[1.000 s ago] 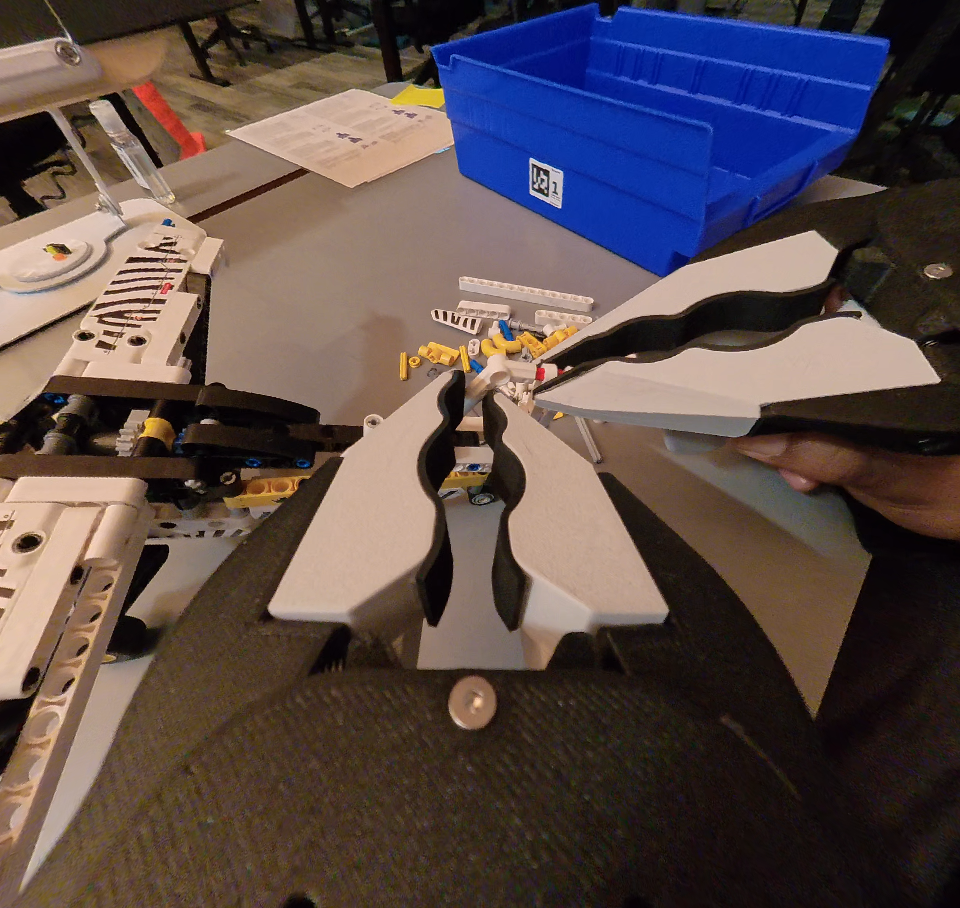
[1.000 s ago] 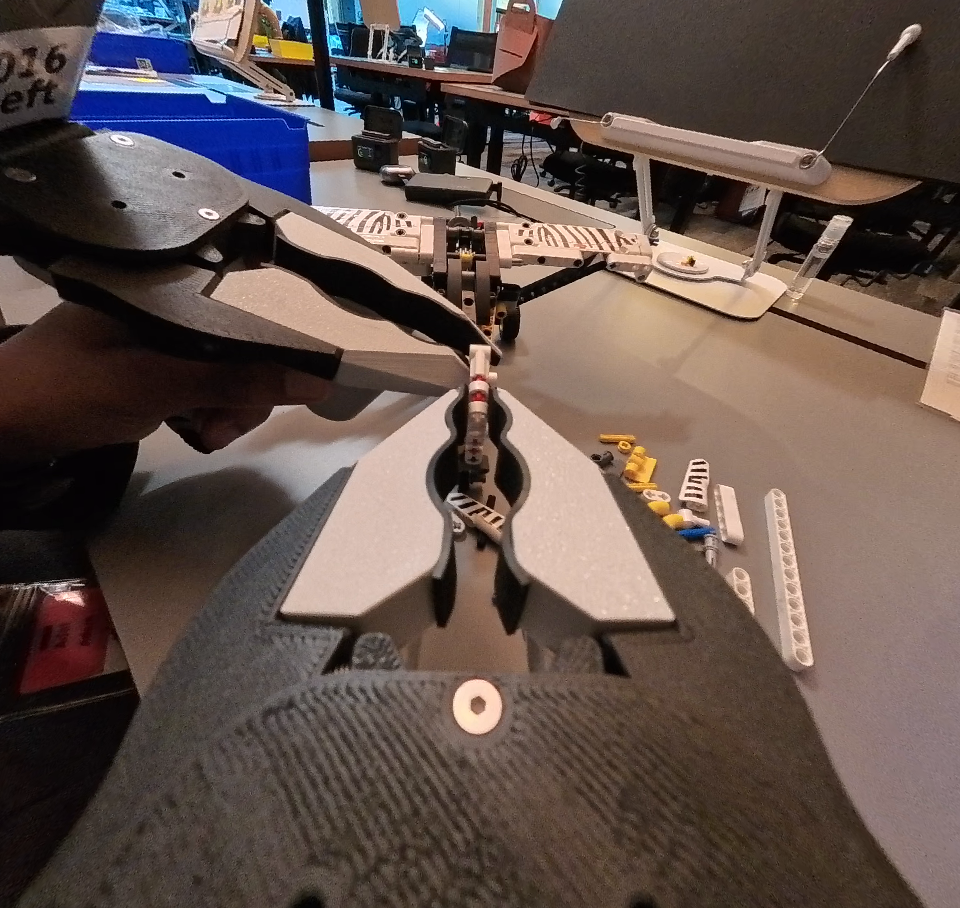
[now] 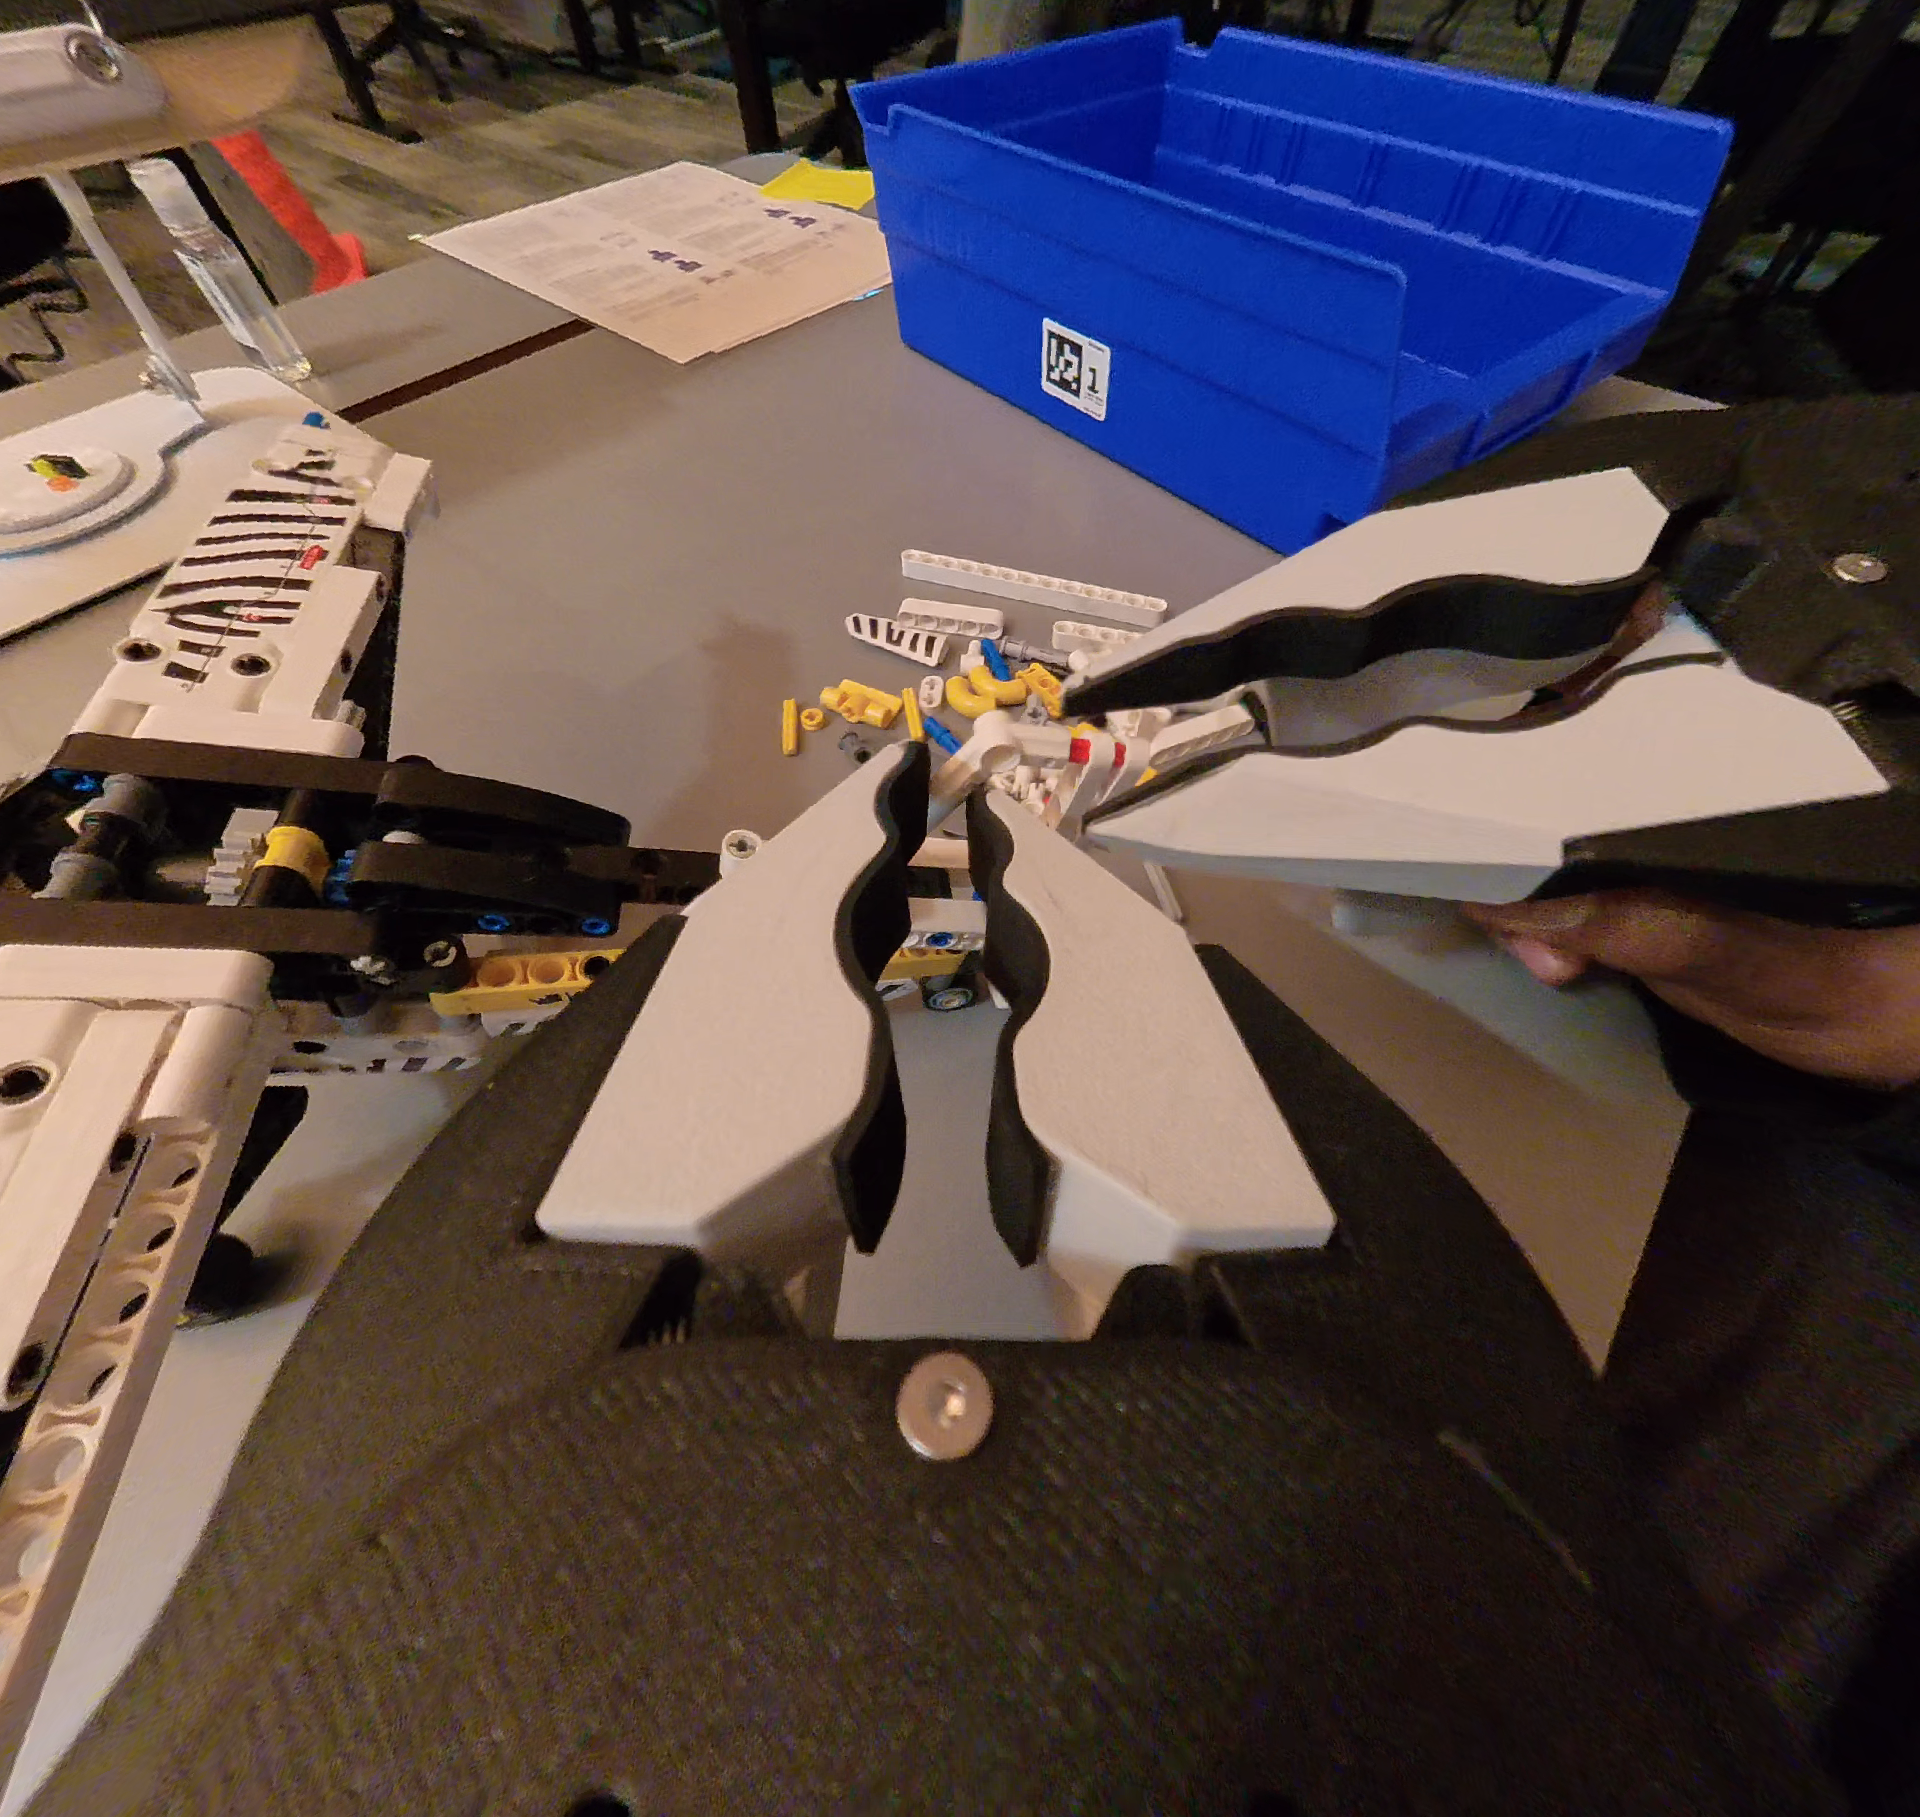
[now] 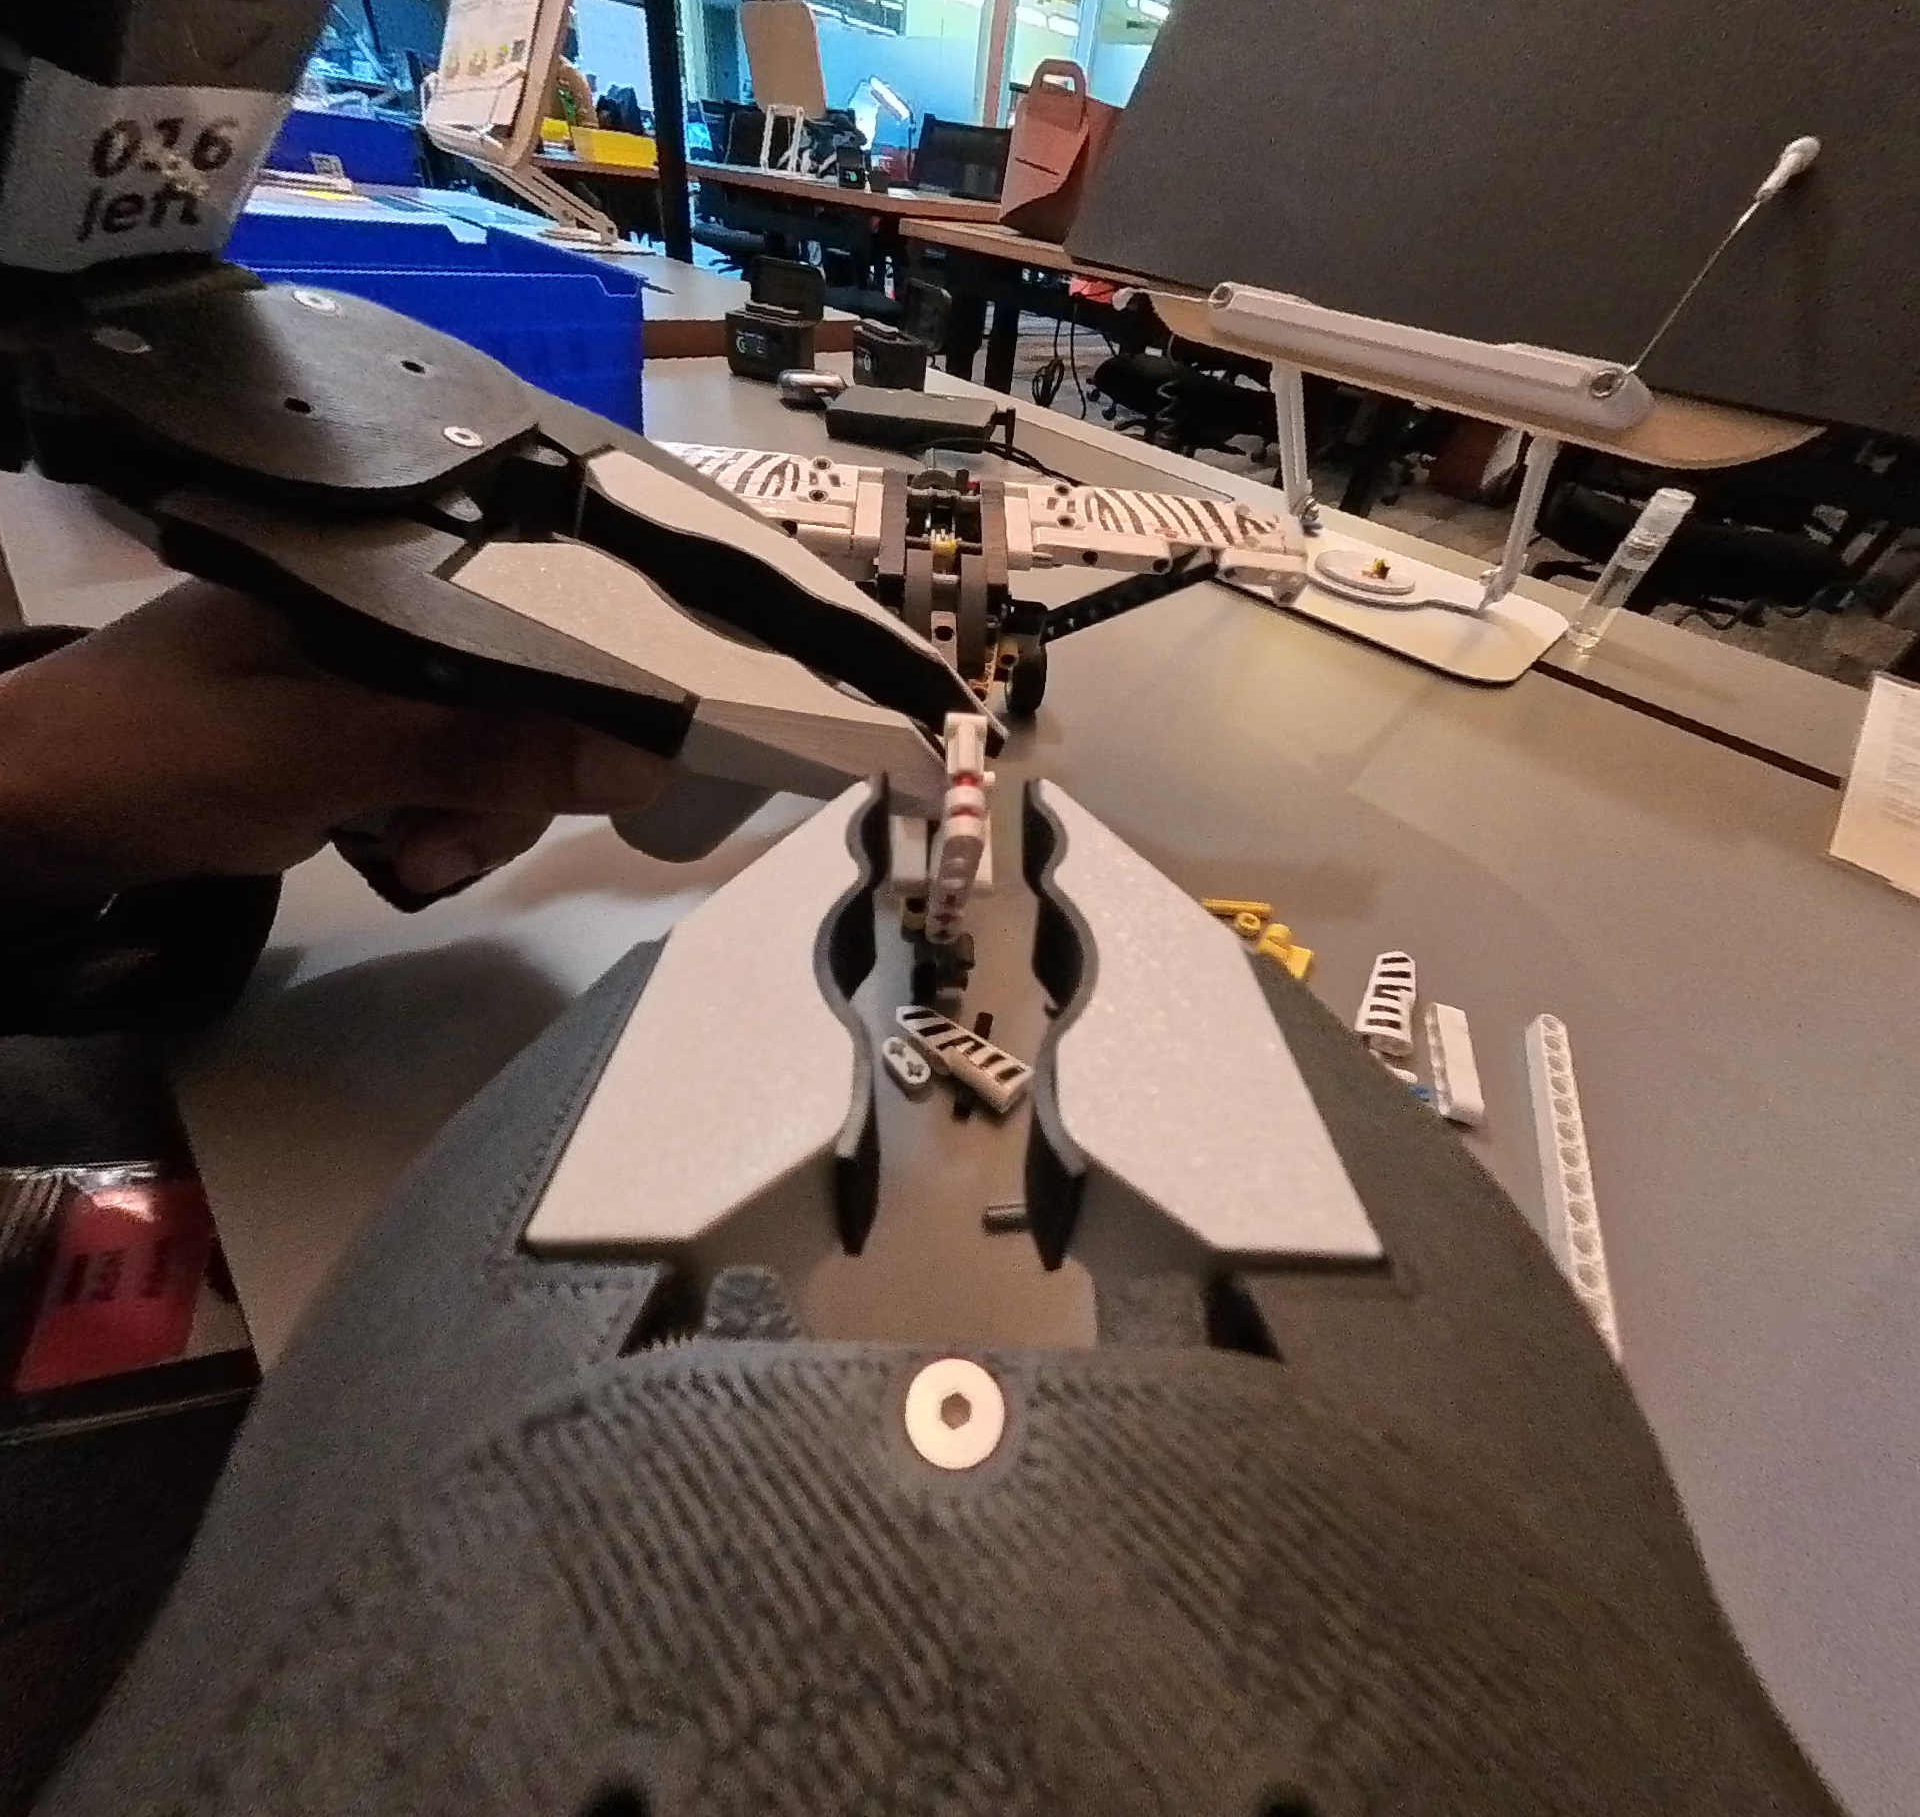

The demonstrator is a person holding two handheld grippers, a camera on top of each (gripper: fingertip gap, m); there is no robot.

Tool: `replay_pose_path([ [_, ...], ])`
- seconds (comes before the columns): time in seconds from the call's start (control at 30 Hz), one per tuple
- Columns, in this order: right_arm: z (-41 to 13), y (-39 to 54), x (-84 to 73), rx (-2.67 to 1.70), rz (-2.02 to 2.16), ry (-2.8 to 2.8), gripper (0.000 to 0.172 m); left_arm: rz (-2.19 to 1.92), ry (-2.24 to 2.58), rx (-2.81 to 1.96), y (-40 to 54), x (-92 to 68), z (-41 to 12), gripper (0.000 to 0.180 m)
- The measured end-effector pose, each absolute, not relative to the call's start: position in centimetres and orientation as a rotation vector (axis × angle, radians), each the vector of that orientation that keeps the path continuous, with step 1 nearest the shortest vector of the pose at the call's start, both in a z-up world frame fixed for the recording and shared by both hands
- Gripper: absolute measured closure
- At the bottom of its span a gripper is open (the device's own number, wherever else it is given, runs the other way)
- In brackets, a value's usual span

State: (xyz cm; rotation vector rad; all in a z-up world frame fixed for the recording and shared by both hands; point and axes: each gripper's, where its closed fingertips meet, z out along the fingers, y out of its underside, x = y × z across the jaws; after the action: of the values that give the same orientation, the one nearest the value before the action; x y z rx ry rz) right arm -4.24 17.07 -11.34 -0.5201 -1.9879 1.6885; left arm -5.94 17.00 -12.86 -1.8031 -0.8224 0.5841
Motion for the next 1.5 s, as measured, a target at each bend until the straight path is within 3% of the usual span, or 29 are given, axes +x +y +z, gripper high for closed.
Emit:
replay_pose_path([
  [0.3, -11.15, 17.39, -4.47, -0.547, 1.706, -1.970, 0.150, 0.613, -0.811, -1.810, 16.96, -5.92, -12.82, 0.176],
  [0.6, -11.58, 16.98, -4.36, -0.517, 1.656, -1.995, 0.166, 0.599, -0.808, -1.804, 16.96, -5.86, -12.78, 0.176],
  [1.5, -11.23, 16.92, -3.79, -0.481, 1.719, -2.000, 0.166, 0.506, -0.793, -1.812, 16.81, -5.27, -12.16, 0.165],
])
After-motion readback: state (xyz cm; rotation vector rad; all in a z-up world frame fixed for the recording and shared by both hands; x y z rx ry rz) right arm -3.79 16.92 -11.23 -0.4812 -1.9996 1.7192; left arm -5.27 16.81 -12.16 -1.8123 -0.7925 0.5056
